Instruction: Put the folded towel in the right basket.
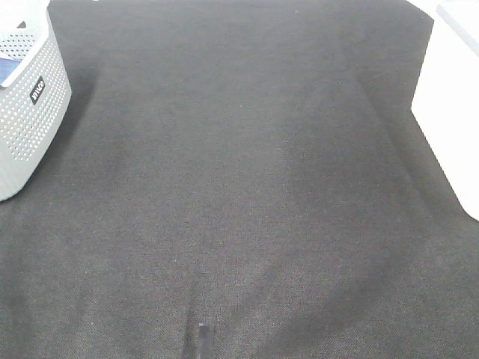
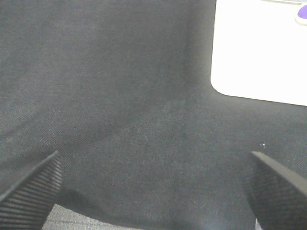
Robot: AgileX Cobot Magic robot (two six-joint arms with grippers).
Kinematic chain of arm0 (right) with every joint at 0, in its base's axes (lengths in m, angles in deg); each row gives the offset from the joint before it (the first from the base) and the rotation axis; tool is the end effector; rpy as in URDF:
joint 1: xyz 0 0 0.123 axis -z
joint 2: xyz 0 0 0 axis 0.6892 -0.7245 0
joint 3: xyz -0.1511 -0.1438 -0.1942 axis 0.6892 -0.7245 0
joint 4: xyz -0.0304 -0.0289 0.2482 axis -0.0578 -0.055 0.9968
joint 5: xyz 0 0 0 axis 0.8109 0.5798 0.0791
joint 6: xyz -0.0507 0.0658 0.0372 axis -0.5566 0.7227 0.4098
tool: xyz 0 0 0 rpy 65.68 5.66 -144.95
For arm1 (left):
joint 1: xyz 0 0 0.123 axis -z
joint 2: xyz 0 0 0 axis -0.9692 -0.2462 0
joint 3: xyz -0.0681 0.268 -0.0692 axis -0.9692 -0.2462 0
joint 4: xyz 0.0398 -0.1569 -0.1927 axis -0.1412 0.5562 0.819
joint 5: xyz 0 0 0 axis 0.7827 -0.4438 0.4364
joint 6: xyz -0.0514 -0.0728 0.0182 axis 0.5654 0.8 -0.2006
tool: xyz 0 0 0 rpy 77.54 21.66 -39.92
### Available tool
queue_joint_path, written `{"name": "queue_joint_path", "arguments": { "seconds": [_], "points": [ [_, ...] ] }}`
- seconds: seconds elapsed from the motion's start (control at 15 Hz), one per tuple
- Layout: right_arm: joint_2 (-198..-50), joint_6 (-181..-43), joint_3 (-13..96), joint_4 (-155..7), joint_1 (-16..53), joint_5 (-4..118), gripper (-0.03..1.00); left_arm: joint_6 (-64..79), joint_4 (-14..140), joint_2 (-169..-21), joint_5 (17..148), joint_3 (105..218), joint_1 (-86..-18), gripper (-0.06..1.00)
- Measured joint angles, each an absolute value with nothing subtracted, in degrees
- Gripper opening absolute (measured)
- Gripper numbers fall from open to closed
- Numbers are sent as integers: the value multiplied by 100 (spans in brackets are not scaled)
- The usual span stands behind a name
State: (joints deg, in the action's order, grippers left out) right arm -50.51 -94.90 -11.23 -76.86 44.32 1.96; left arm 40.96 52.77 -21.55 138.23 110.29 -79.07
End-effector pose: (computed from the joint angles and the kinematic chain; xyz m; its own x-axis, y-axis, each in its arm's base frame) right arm -0.0064 0.0075 0.2675 -0.5171 -0.0611 -0.8537 -0.0915 0.9957 -0.0158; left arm -0.0045 -0.0048 0.2779 -0.4375 -0.0461 -0.8980 -0.0227 0.9989 -0.0402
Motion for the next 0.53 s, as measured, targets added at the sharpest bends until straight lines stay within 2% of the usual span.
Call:
{"name": "queue_joint_path", "arguments": {
  "seconds": [0.53],
  "points": [
    [-5051,-9518,-1232,-7686,4432,248,97,4090,5277,-2155,13823,11029,-7907,99]
  ]
}}
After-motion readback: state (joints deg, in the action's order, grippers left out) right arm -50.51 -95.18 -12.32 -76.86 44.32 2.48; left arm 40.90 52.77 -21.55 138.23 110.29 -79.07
